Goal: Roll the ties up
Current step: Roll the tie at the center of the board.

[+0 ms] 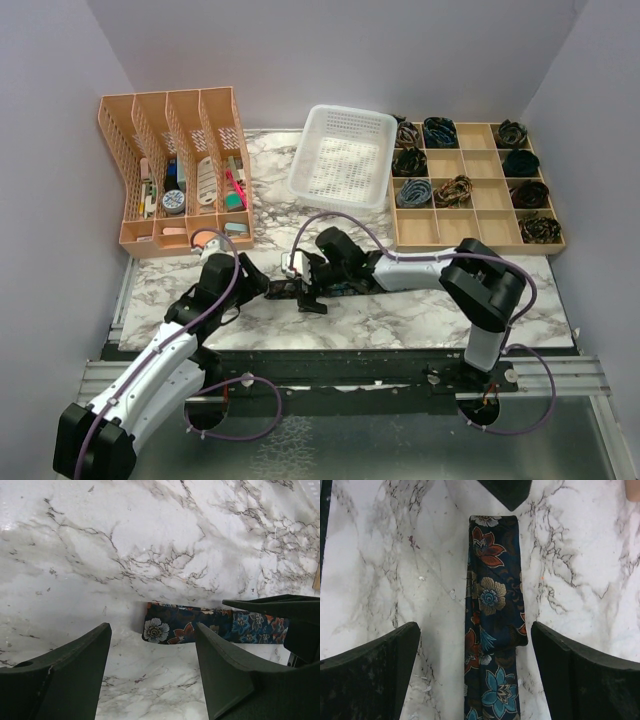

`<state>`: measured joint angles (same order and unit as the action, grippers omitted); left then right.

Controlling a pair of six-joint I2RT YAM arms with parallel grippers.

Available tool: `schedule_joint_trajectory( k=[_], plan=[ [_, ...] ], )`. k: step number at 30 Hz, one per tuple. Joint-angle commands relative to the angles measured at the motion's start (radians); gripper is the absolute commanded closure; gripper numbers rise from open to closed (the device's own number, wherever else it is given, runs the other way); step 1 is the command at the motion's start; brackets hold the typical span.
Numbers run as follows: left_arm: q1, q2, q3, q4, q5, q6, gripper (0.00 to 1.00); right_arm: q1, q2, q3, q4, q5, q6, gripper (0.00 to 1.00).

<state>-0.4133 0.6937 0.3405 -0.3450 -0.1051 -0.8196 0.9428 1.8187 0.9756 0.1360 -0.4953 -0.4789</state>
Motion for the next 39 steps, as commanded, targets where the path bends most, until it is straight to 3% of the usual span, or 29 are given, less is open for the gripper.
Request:
schedule_joint_trajectory(
  k=[1, 6, 9, 16, 24, 26, 30, 35, 39],
  plan=[
    [0.004, -0.019, 0.026, -0.049, -0.077, -0.038, 0.31, 0.005, 0.043, 0.048, 0.017, -0.072, -0.159, 0.01],
    [0.004, -0.016, 0.035, -0.049, -0.088, -0.034, 0.30, 0.004, 0.103, 0.080, 0.035, -0.102, -0.153, 0.02],
    [0.004, -0.014, 0.041, -0.051, -0.088, -0.025, 0.30, 0.005, 0.141, 0.110, 0.022, -0.097, -0.157, 0.07],
    [0.004, -0.018, 0.044, -0.056, -0.079, -0.008, 0.33, 0.005, 0.163, 0.066, -0.007, -0.050, -0.222, 0.33],
    [0.004, -0.015, 0.031, -0.044, -0.074, -0.010, 0.35, 0.005, 0.172, 0.059, -0.002, -0.065, -0.155, 0.69],
    [0.004, -0.011, 0.029, -0.043, -0.071, -0.010, 0.35, 0.005, 0.177, 0.063, -0.004, -0.067, -0.141, 0.72],
    [0.004, -0.012, 0.024, -0.043, -0.070, -0.010, 0.36, 0.005, 0.183, 0.051, 0.018, -0.040, -0.129, 0.71],
    [0.004, -0.019, 0.012, -0.037, -0.065, -0.018, 0.36, 0.005, 0.142, 0.054, 0.003, -0.061, -0.116, 0.41],
    [0.004, -0.015, 0.003, -0.020, -0.059, -0.022, 0.35, 0.004, 0.068, 0.050, 0.064, -0.042, 0.002, 0.19]
  ],
)
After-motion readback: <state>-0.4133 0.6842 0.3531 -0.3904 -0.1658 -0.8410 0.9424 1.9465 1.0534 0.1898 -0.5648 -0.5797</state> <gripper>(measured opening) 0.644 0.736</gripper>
